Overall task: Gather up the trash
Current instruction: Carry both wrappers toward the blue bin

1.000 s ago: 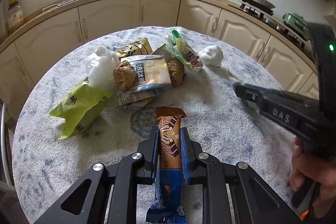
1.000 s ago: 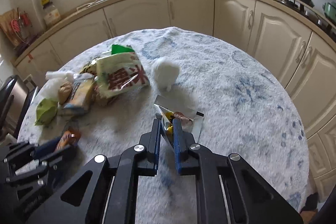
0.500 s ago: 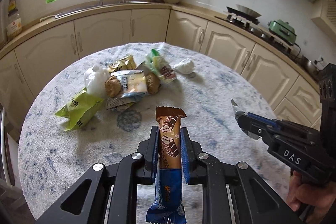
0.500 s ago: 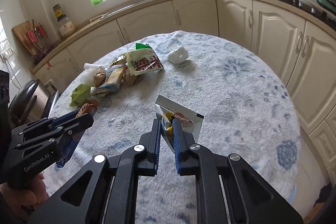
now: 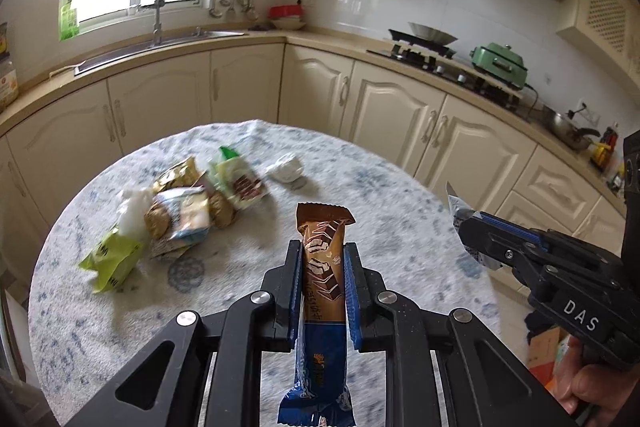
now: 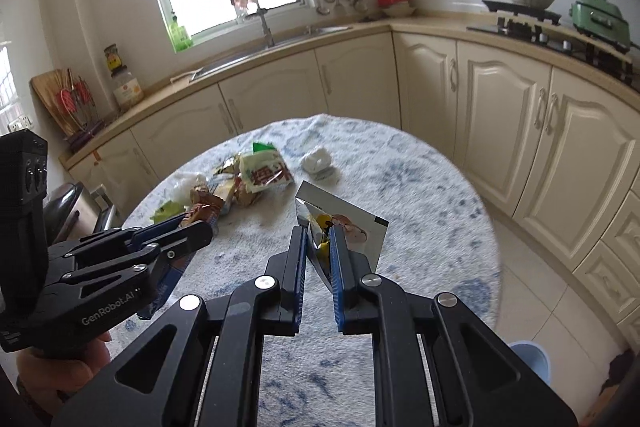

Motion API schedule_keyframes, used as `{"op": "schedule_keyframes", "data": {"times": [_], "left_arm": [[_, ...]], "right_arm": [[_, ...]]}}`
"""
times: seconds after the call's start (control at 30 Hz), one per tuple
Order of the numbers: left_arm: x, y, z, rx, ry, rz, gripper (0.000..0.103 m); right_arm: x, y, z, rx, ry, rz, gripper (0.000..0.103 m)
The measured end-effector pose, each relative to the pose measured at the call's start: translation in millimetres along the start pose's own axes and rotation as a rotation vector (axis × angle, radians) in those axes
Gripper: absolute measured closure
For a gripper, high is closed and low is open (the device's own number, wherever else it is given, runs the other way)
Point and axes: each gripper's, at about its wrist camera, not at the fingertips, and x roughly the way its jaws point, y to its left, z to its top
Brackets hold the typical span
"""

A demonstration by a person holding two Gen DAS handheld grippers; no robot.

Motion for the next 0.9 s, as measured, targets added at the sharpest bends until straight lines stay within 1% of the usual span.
{"op": "schedule_keyframes", "data": {"times": [0.1, 0.23, 0.47, 0.7, 0.8, 0.9], "left_arm": [[1.0, -21.2, 8.9, 0.030, -0.012, -0.035, 0.088], [5.9, -57.2, 18.3, 0.081, -0.017, -0.100, 0.088], [35.0, -118.7, 34.0, 0.164, 0.027, -0.199, 0.088], [78.7, -183.6, 44.0, 0.226, 0.084, -0.288, 0.088], [105.0, -209.8, 45.3, 0.240, 0.123, -0.322, 0.088], [133.9, -235.9, 42.1, 0.260, 0.160, -0.346, 0.088]], "right_arm": [[-17.9, -12.2, 3.5, 0.013, -0.033, -0.026, 0.092], [-44.2, -41.2, 3.8, 0.050, -0.076, -0.083, 0.092], [-85.2, -107.0, -6.9, 0.138, -0.111, -0.212, 0.092], [-114.8, -174.6, -29.2, 0.239, -0.112, -0.332, 0.092], [-121.1, -203.2, -42.8, 0.284, -0.102, -0.376, 0.092], [-123.6, -229.3, -58.7, 0.330, -0.085, -0.401, 0.092]]}}
